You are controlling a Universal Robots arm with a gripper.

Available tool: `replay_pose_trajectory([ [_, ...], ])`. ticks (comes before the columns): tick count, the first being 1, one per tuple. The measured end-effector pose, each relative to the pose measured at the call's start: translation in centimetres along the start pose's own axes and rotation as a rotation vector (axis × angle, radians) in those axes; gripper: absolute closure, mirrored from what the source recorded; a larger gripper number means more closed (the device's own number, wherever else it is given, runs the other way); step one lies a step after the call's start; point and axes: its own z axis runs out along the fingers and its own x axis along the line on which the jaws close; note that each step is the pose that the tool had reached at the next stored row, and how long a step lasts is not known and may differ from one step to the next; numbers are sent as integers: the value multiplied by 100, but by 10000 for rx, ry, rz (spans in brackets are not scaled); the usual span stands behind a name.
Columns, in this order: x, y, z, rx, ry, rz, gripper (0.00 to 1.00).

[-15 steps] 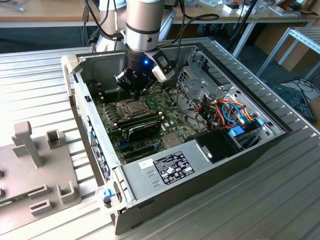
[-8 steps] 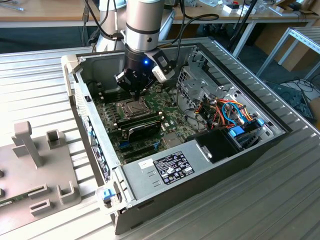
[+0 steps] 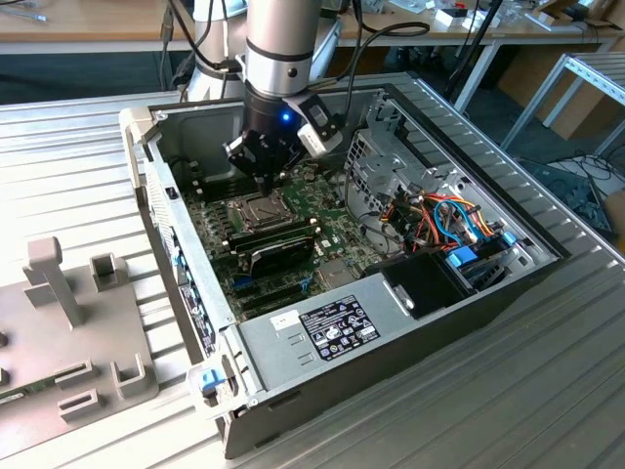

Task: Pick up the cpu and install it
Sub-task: 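Install the second cpu locking lever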

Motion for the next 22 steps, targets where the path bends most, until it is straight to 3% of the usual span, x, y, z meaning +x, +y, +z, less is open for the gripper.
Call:
replay_pose_trajectory([
  [15, -16, -293, 3, 1, 1, -2, 89],
  [22, -15, -307, 6, 2, 1, -1, 89],
])
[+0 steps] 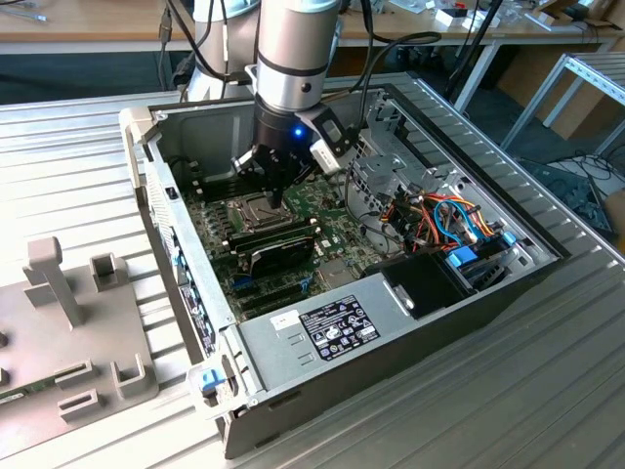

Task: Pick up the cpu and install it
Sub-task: 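Install the second cpu locking lever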

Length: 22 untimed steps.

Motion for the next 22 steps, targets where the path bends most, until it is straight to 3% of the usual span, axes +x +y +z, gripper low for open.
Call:
replay_pose_trajectory([
  [13, 8, 1, 22, -1, -1, 3, 89],
  [19, 93, -2, 69, 0, 0, 0, 89],
  [22, 176, -3, 89, -1, -2, 0, 89],
])
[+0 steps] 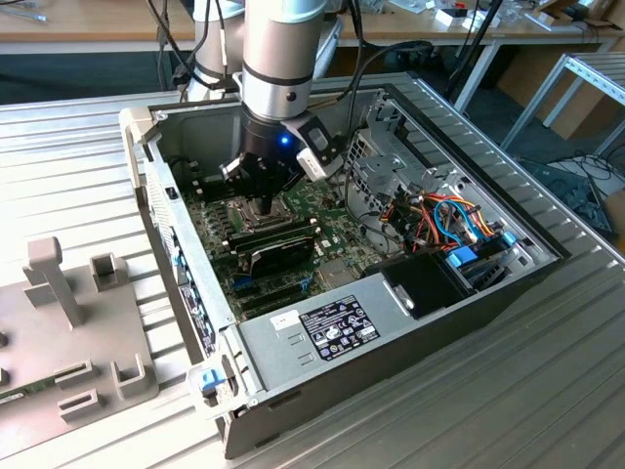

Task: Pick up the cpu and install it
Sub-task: 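Install the second cpu locking lever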

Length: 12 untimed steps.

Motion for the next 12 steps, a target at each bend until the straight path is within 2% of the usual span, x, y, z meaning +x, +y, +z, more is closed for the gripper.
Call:
replay_pose_trajectory([
  [2, 30, -2, 10, 2, 2, 0, 89],
  [6, 32, -1, 24, 5, -1, -1, 89],
  [9, 46, 0, 108, 7, 1, -1, 89],
  [12, 56, 0, 144, 8, 1, 0, 89],
])
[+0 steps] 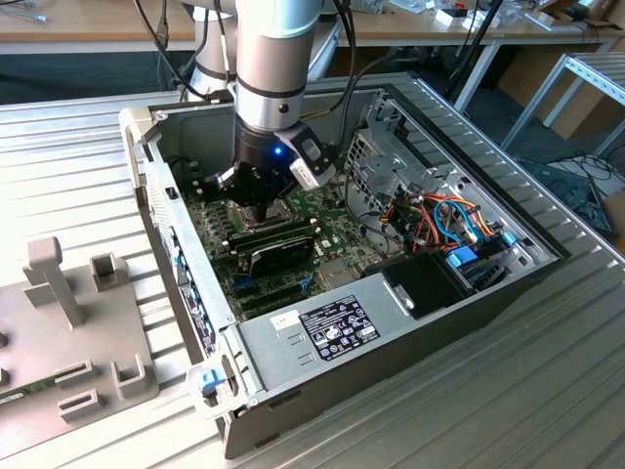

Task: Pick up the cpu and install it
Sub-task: 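Install the second cpu locking lever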

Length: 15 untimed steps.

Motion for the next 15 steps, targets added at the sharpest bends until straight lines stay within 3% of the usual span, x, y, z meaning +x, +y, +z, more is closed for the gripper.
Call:
replay_pose_trajectory([
  [4, 6, 0, 9, -2, -3, 2, 89],
  [8, 81, -2, 26, -2, -1, 0, 89],
  [15, 94, -2, 90, -1, -1, 1, 89],
])
